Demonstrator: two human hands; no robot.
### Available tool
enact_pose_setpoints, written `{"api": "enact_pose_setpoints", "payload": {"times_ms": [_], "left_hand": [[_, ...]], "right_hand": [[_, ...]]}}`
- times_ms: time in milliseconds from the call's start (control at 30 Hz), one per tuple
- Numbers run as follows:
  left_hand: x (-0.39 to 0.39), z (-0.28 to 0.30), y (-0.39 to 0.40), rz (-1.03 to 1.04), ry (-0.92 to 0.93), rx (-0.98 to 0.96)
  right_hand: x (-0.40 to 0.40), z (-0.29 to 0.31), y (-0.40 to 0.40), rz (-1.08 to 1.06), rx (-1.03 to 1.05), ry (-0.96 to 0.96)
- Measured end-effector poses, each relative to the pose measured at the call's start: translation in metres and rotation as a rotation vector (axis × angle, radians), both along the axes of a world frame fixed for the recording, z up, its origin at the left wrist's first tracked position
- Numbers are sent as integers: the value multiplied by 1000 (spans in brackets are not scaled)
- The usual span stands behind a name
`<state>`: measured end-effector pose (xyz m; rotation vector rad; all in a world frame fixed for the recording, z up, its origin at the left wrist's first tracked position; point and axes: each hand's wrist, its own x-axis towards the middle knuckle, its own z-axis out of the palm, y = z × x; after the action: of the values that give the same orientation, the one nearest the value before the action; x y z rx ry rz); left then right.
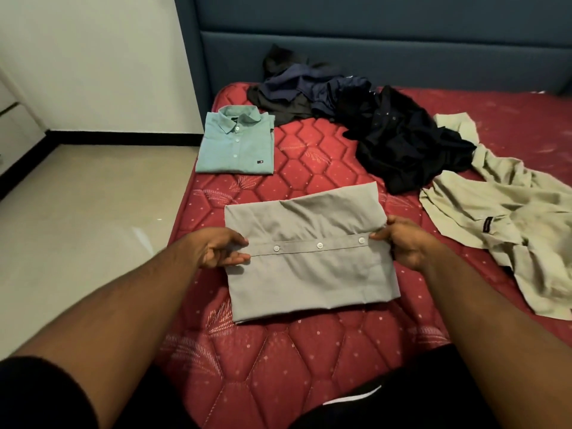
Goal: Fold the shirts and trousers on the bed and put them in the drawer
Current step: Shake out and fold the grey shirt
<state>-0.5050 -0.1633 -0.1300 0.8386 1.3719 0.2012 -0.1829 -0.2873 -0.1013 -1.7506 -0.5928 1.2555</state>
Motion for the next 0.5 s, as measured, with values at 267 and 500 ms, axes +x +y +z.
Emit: {"api": "enact_pose_setpoints", "payload": {"times_ms": [267,500], "left_hand": [[-25,-18,-6,8,-114,-53],[14,-17,-18,160,-264,-88]], "right_hand": [[1,61,-5,286,205,-56],[-13,163,32,472,212,-610]]}}
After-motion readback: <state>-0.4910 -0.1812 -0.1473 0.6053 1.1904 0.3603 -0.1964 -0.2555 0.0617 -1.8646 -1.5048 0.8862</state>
